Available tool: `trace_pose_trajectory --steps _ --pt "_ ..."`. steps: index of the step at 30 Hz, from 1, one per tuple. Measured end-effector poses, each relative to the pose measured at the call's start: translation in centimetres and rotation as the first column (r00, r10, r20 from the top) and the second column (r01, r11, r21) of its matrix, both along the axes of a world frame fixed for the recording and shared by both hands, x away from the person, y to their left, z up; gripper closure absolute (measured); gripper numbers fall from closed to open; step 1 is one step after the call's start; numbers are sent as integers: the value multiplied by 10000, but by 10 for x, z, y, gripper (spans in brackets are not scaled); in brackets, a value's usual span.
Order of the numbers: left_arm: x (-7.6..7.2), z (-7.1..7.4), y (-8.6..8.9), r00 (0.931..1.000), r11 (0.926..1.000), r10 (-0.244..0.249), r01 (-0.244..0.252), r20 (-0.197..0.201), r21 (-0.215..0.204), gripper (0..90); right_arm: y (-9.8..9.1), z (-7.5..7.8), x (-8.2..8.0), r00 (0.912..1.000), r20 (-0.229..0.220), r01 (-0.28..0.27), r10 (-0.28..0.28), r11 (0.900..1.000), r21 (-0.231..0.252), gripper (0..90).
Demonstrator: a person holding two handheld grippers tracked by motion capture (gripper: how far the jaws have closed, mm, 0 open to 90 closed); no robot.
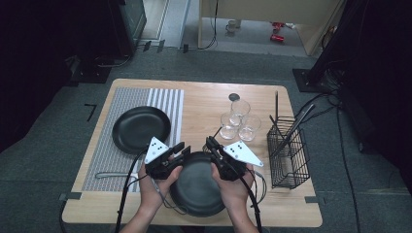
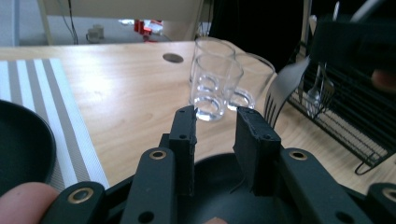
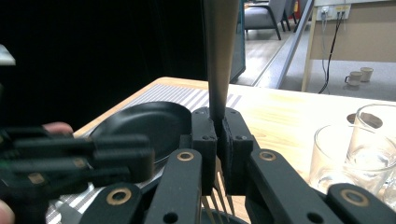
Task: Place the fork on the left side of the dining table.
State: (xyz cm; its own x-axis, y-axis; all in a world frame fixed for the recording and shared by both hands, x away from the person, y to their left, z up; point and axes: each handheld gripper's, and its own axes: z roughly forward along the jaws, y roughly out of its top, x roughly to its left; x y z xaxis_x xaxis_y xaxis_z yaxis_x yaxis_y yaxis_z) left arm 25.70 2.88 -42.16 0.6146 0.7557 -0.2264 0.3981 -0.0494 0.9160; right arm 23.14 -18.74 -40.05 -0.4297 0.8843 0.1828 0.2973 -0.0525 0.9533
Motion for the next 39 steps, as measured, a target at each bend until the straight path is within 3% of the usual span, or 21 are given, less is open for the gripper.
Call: trace_pose_trajectory --steps 8,18,39 --pt "-3 27 2 9980 9996 -92 109 624 -275 658 5 -4 0 9999 -111 -113 112 9999 -126 864" --pt "-10 56 -7 9899 9974 -557 612 1305 -379 613 9 -7 1 9996 -153 -220 216 9994 -280 864" --pt "-21 81 -23 9695 9873 -1357 1496 2042 -543 639 14 -10 3 9986 -327 -443 426 9976 -530 864"
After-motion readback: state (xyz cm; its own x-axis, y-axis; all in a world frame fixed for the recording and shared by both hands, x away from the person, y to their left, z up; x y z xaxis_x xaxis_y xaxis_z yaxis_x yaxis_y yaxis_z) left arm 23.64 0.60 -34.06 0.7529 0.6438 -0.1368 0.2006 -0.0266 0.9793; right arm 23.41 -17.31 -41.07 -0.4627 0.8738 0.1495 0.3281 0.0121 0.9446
